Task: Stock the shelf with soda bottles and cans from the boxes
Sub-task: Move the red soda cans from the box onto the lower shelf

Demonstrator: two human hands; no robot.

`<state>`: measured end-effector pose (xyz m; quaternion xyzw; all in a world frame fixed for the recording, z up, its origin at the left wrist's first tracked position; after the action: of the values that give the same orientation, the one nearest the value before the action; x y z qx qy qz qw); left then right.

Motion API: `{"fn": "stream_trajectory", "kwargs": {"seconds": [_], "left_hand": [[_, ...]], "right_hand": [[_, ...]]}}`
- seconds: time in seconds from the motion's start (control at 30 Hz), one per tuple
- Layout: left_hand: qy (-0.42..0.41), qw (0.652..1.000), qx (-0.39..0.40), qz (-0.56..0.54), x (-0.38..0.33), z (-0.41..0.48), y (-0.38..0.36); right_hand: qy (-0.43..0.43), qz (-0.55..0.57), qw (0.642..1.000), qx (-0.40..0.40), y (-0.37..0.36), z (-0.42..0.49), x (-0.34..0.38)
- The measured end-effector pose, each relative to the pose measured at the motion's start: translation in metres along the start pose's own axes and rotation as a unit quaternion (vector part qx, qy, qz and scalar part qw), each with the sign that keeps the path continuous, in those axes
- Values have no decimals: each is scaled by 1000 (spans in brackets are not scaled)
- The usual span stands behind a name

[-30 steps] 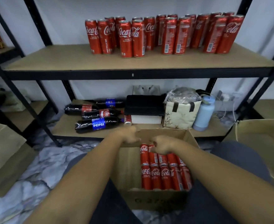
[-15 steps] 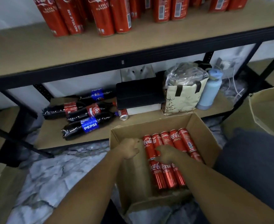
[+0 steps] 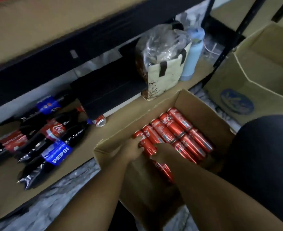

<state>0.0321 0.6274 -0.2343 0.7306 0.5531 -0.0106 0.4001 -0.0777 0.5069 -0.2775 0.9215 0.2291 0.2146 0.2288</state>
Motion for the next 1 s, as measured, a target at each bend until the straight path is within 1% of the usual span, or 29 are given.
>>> {"fn": "stream_trajectory", "kwargs": {"seconds": [0.07, 0.13, 0.2, 0.3, 0.4, 0.53, 0.63, 0.73, 1.0], "left_hand": [[-16, 1000, 12, 6, 2, 10, -6], [-22, 999, 27, 5, 7, 22, -12], [-31, 999, 37, 14, 11, 35, -16], [-27, 998, 63, 12, 18, 49, -21], [-25, 997, 77, 14, 24, 62, -22], [-43, 996, 80, 21, 29, 70, -26], [-52, 997, 63, 18, 27, 75, -28], [-40, 999, 36, -5, 23, 74, -28], [-16, 998, 18, -63, 25, 67, -37]], "right_hand": [[-47, 49, 997, -25, -13, -12, -1], [-74, 96, 991, -52, -16, -28, 6], [-98, 120, 985, -72, -19, -39, 6], [-126, 139, 979, -78, -36, -41, -2], [-128, 117, 979, -106, -45, -41, -2], [-105, 76, 984, -125, -63, -41, -14], [-87, 66, 984, -144, -68, -41, -19], [-82, 60, 982, -161, -67, -39, -20], [-104, 38, 981, -160, -73, -33, -18]]}}
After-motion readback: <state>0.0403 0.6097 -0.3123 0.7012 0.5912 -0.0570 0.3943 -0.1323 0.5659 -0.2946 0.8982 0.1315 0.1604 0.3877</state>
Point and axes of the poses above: each hand's wrist, its own z-axis towards the middle knuckle, its own y-axis out of the back of the hand, x = y × z, the point moved 4 cm from there along z, towards the middle knuckle, and after that the axes turned 5 degrees about x, right-handed, at the moved point
